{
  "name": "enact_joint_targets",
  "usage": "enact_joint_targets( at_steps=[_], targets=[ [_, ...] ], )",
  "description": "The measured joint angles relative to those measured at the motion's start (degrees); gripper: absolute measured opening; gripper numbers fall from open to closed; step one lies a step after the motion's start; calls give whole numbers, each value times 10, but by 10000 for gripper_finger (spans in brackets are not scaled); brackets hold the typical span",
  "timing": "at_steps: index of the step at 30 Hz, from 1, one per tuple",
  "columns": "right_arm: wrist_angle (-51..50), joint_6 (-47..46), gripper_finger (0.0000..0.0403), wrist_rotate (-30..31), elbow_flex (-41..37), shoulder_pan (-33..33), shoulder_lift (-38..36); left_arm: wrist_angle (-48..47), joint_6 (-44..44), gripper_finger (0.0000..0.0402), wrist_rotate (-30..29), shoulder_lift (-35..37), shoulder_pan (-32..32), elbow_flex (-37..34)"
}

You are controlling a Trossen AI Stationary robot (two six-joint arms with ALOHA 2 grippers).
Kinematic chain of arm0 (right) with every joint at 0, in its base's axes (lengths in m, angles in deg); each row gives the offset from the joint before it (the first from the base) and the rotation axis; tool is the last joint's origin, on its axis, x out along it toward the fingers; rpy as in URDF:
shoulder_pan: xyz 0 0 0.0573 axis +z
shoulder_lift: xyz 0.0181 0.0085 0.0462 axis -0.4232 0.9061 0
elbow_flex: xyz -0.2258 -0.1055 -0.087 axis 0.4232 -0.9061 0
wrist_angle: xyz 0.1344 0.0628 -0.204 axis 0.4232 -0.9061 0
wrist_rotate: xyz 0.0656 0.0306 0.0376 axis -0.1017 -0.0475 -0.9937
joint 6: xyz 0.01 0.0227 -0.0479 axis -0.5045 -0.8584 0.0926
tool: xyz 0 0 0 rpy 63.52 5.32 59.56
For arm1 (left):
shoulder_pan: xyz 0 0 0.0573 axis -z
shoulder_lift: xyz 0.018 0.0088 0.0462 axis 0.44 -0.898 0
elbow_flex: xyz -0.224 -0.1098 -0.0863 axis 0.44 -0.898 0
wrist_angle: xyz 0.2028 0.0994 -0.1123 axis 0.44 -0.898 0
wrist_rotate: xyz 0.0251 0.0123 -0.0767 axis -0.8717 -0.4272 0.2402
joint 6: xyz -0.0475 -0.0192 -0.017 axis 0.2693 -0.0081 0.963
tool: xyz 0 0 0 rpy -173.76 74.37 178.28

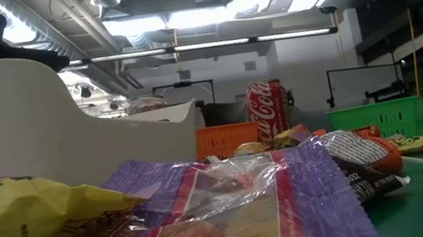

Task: Sort candy
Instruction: Put the orange candy into the black bin

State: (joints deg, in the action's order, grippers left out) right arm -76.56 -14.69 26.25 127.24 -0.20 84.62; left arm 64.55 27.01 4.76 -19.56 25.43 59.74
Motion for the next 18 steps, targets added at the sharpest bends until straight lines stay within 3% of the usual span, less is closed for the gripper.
enact_joint_targets(
  at_steps=[7, 12, 18],
  targets=[
    [-81, -93, 214, 0, 0, 27, 38, 0, 0, 132, 0, 0, 0, 0],
    [-166, -106, 214, 1, 0, 26, 59, 0, 0, 132, 0, 0, 0, 0],
    [-172, -107, 214, 2, 0, 26, 97, 0, 0, 132, 0, 0, 0, 0]
  ],
)
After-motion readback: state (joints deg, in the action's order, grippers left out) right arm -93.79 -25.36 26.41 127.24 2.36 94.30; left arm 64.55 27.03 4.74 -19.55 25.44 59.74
